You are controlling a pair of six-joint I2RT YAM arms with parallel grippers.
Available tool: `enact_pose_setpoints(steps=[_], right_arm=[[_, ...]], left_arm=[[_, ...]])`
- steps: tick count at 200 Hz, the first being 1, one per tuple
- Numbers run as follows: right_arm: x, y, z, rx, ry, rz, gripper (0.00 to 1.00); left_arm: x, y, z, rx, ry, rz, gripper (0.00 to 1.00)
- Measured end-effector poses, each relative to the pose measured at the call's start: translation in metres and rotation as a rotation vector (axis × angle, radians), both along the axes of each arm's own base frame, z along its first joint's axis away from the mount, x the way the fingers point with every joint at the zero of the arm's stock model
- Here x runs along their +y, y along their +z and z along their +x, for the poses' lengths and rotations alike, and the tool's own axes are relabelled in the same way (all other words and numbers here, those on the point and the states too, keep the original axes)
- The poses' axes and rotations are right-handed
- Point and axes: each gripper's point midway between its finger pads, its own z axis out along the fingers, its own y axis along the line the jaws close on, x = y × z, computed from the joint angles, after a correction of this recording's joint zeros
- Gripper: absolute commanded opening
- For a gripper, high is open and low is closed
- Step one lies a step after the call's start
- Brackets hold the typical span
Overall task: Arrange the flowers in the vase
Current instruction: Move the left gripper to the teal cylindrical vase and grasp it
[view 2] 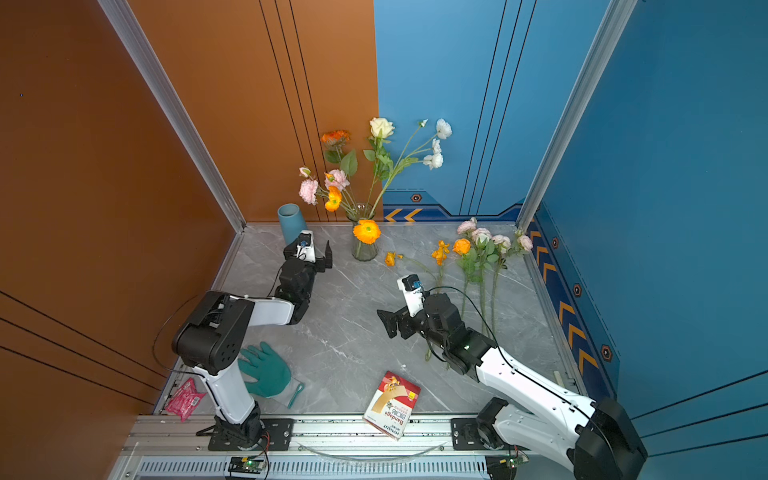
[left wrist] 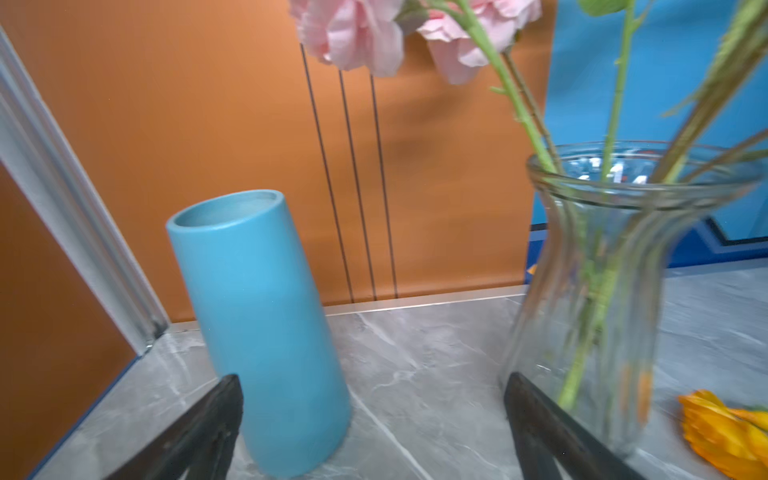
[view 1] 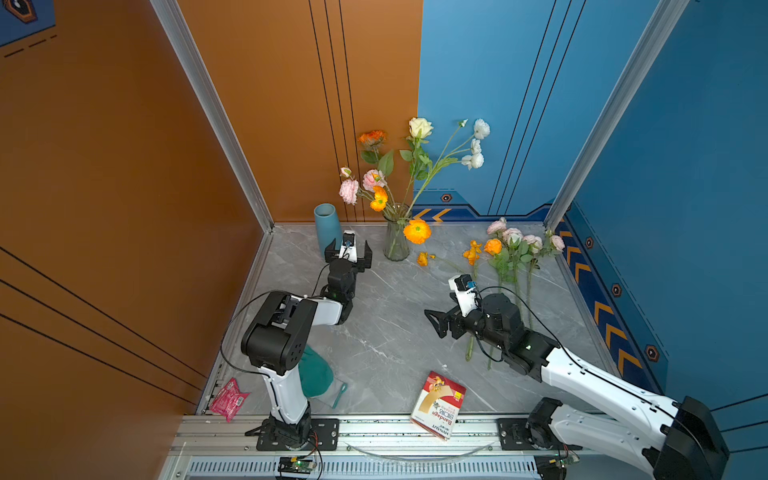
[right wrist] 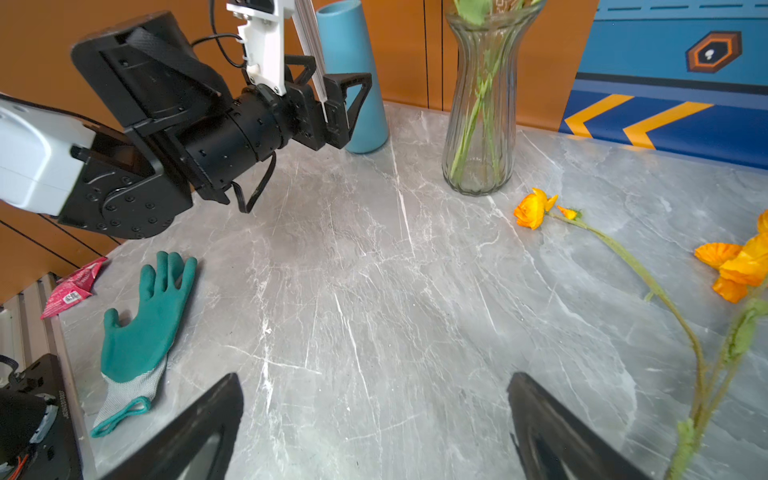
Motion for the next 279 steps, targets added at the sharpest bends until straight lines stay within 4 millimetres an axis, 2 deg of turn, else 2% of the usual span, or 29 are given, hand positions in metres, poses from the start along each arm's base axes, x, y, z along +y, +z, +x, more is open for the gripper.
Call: enact_pose_setpoints(steps=[30, 50, 79, 140, 192, 217, 220, 244, 262, 279], right_arm=[[-0.001, 0.007, -0.001, -0.016, -0.001, 0.014, 1.00], [-0.003, 0.014, -0.003, -0.033, -0.001, 0.029, 1.00], [-0.006, 0.020, -0.004, -0.046, -0.004, 0.041, 1.00], [-0.008, 0.017, -0.003, -0.037, -0.011, 0.032, 1.00], [-0.013, 0.019, -0.008, -0.037, -0.014, 0.031, 1.00], [-0.015, 0.021, -0.011, -0.041, -0.015, 0.034, 1.00], [-0.016, 0.021, -0.011, -0.041, -0.015, 0.034, 1.00], [-0.017, 0.020, -0.012, -0.038, -0.015, 0.032, 1.00], [-0.017, 0.019, -0.012, -0.036, -0.015, 0.030, 1.00], [-0.017, 0.019, -0.013, -0.036, -0.014, 0.030, 1.00]], left_arm=[[0.027, 0.023, 0.028, 0.009, 0.119, 0.018, 0.98], [0.044, 0.030, 0.043, 0.018, 0.183, 0.030, 0.98], [0.062, 0.020, 0.058, 0.066, 0.235, 0.049, 0.98], [0.087, 0.001, 0.094, 0.116, 0.242, 0.046, 0.98], [0.094, 0.001, 0.123, 0.105, 0.170, 0.007, 0.99], [0.090, -0.004, 0.130, 0.108, 0.127, -0.003, 0.88], [0.089, -0.004, 0.130, 0.109, 0.123, -0.006, 0.82], [0.080, -0.002, 0.132, 0.098, 0.074, -0.024, 0.61], [0.076, -0.001, 0.131, 0.090, 0.048, -0.024, 0.41], [0.076, 0.000, 0.123, 0.083, 0.032, -0.027, 0.35]])
